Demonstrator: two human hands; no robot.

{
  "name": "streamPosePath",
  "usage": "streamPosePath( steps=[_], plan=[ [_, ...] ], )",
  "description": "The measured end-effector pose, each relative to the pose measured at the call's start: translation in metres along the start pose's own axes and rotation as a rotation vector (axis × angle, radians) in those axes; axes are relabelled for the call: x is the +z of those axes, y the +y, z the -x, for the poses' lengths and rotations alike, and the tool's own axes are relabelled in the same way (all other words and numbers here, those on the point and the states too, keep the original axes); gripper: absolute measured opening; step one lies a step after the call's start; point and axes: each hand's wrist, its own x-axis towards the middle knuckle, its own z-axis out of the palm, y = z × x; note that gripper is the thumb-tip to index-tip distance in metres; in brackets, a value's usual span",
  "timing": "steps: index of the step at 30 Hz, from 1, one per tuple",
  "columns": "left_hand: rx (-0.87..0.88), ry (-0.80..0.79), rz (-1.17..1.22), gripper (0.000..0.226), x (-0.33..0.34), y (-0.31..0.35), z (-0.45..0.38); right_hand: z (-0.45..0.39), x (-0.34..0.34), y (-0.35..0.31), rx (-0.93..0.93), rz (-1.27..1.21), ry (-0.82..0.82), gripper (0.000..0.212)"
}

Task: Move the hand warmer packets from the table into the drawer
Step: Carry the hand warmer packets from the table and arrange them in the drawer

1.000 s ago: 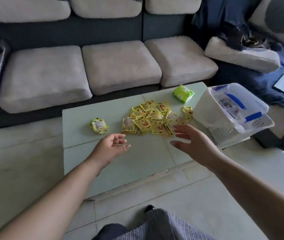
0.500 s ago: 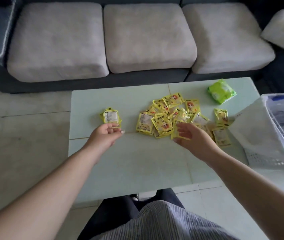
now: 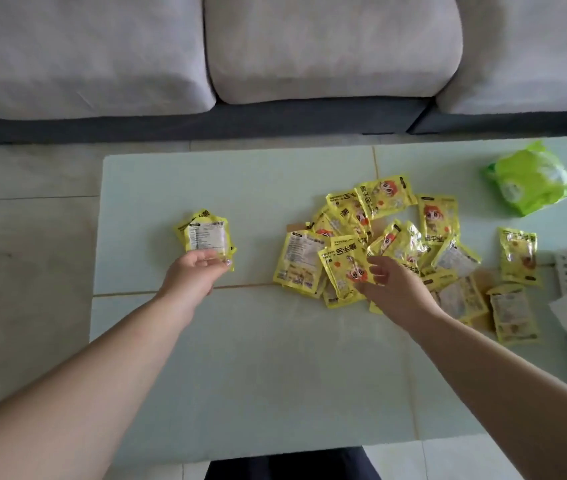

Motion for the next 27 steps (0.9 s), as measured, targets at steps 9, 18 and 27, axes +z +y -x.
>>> streamPosePath(
  steps=[9,18,27],
  plan=[
    [0.096,0.448,-0.335,0.049,0.025,-0.033,-0.092,-0.071,0.055,0.030,0.079,0.192,0.120,0.076],
    [0.158,0.558,-0.302,0.069,0.036,-0.052,-0.122,-0.087,0.069,0.041,0.056,0.147,0.190,0.095],
    [0.080,0.357,-0.070,0.020,0.033,-0.055,-0.089,-0.081,0.062,0.049,0.144,-0.212,0.271,0.025]
  ],
)
